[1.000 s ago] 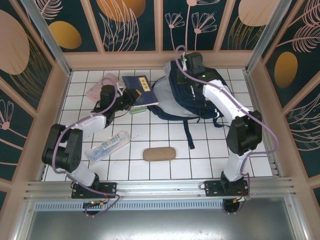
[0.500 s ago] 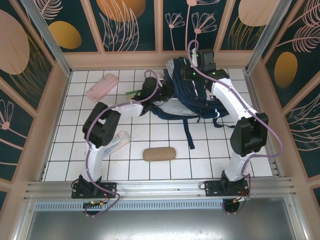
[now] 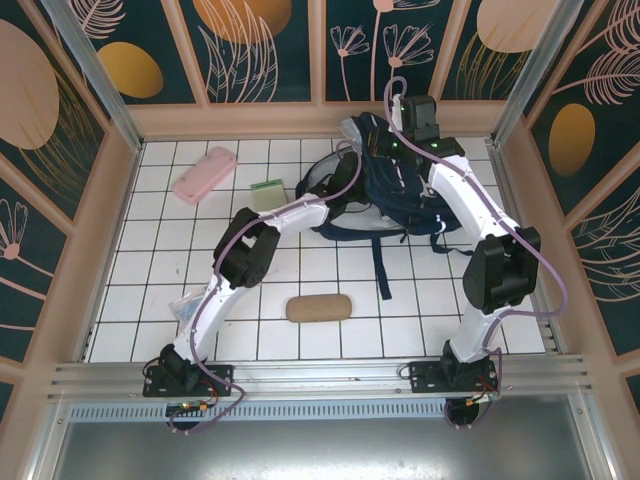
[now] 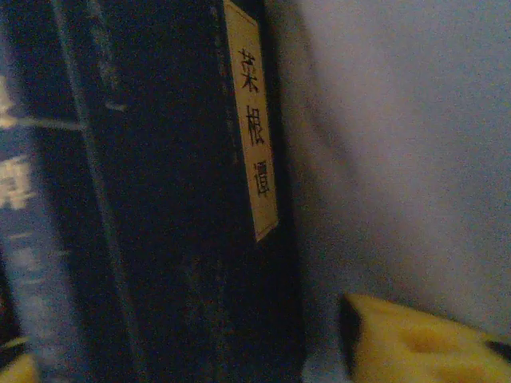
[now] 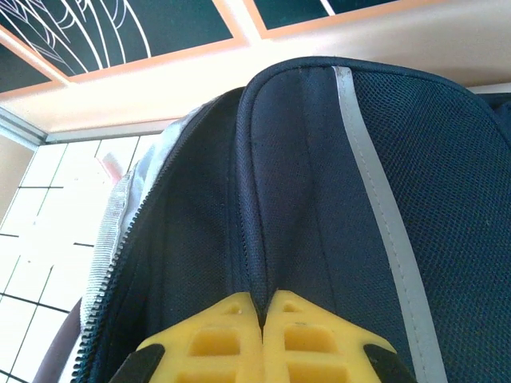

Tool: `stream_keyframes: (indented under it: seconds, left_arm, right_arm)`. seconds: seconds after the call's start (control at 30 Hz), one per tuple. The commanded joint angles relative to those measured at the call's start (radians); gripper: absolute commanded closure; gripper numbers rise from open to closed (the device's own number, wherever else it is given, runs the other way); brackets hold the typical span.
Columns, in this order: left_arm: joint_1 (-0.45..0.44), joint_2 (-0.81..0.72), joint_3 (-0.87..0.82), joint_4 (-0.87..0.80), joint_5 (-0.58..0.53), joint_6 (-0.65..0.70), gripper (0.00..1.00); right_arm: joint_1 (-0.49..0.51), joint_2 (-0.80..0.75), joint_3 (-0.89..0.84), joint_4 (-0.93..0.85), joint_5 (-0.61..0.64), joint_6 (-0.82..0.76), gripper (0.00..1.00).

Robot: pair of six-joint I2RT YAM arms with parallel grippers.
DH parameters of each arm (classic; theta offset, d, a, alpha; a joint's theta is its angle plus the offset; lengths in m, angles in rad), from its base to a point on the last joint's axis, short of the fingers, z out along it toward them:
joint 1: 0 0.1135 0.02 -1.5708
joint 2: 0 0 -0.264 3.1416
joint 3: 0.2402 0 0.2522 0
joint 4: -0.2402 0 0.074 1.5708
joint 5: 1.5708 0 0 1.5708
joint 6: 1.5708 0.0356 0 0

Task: Pack the student bag

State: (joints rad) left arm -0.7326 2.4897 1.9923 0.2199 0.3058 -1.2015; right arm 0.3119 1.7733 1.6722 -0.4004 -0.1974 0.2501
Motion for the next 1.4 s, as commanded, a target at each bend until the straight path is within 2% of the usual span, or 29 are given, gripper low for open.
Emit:
stream_keyframes:
  seconds: [0.0, 0.1, 0.23, 0.27, 0.3, 0.5, 0.6, 0.77, 1.07, 1.2, 1.37]
  left_arm:
    - [-0.009, -0.078, 0.011, -0.126, -0.056, 0.112, 0.29]
    - [-0.008, -0.132, 0.005, -0.181, -0.071, 0.166, 0.21]
    - [-0.002, -0.215, -0.052, -0.209, -0.08, 0.207, 0.14]
    - [0.002, -0.239, -0.074, -0.209, -0.083, 0.215, 0.05]
    - [0.002, -0.261, -0.095, -0.209, -0.087, 0.221, 0.04]
    - [0.026, -0.347, -0.207, -0.231, -0.09, 0.243, 0.05]
    - [0.058, -0.42, -0.332, -0.217, -0.11, 0.249, 0.05]
    - [0.136, -0.595, -0.554, -0.219, -0.154, 0.296, 0.04]
    - [0.299, -0.886, -0.847, -0.316, -0.25, 0.374, 0.01]
    - [0.382, -0.945, -0.914, -0.357, -0.265, 0.41, 0.01]
    - [0.478, -0.932, -0.909, -0.398, -0.286, 0.474, 0.01]
  right_arm:
    - [0.004, -0.087, 0.002, 0.112, -0.05, 0.02, 1.0]
    - [-0.002, -0.087, -0.006, 0.111, -0.047, 0.019, 1.0]
    - [-0.007, -0.088, -0.021, 0.113, -0.041, 0.014, 1.0]
    - [-0.009, -0.089, -0.027, 0.114, -0.039, 0.014, 1.0]
    - [-0.01, -0.091, -0.037, 0.119, -0.039, 0.015, 1.0]
    - [-0.012, -0.103, -0.08, 0.137, -0.049, 0.02, 1.0]
    - [-0.01, -0.106, -0.097, 0.138, -0.044, 0.015, 1.0]
    - [0.003, -0.108, -0.167, 0.151, -0.033, 0.006, 1.0]
    - [0.072, -0.053, -0.263, 0.212, -0.009, 0.006, 1.0]
    - [0.101, -0.019, -0.272, 0.235, 0.002, 0.009, 1.0]
    - [0.123, 0.006, -0.272, 0.255, -0.013, 0.02, 1.0]
